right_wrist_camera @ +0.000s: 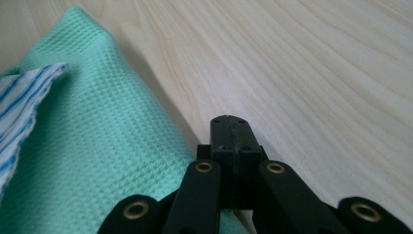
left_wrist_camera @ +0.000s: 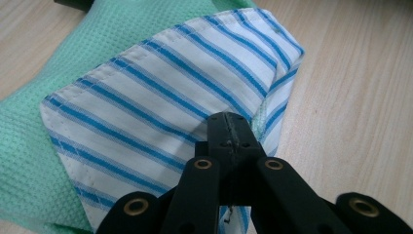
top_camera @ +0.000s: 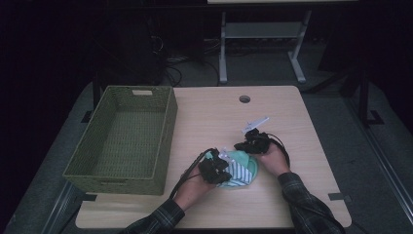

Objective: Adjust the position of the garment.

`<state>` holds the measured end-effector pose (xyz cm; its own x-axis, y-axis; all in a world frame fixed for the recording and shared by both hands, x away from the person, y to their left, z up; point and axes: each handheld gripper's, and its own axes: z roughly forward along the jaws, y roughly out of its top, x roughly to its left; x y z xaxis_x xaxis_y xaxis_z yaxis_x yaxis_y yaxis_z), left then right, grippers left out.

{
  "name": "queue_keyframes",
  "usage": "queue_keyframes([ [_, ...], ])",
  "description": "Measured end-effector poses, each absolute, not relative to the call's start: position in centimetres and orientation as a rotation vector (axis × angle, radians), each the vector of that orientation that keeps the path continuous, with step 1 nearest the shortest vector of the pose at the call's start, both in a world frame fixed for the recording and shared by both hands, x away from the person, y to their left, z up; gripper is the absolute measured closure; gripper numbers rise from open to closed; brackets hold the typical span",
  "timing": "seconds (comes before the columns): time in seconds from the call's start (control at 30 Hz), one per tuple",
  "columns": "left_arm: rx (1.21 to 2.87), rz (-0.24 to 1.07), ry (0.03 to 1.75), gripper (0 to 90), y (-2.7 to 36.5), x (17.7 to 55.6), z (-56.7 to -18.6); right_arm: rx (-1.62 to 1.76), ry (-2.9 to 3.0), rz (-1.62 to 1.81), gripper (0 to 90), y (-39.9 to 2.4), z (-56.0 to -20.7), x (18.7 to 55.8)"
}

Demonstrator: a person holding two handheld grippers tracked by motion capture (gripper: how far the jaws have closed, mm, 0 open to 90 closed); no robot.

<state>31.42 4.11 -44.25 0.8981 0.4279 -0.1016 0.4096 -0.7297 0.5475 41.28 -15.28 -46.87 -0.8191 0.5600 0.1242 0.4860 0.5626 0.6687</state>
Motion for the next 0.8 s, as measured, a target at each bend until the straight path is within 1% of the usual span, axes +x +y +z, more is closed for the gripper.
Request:
queue_keyframes([
  [0.2, 2.518, 0.074, 0.589, 89.7, 4.6, 31.9, -44.2, 0.881, 2.685, 1.102, 90.0, -16.2, -46.8, 40.3],
  [0.43, 2.516, 0.116, 0.638, 89.6, 5.3, 33.1, -44.1, 0.888, 2.674, 1.108, 90.0, -17.9, -46.5, 38.5],
  [0.8, 2.527, 0.247, 0.68, 89.7, 5.6, 35.3, -44.0, 0.877, 2.692, 1.133, 90.0, -19.1, -46.1, 35.6],
])
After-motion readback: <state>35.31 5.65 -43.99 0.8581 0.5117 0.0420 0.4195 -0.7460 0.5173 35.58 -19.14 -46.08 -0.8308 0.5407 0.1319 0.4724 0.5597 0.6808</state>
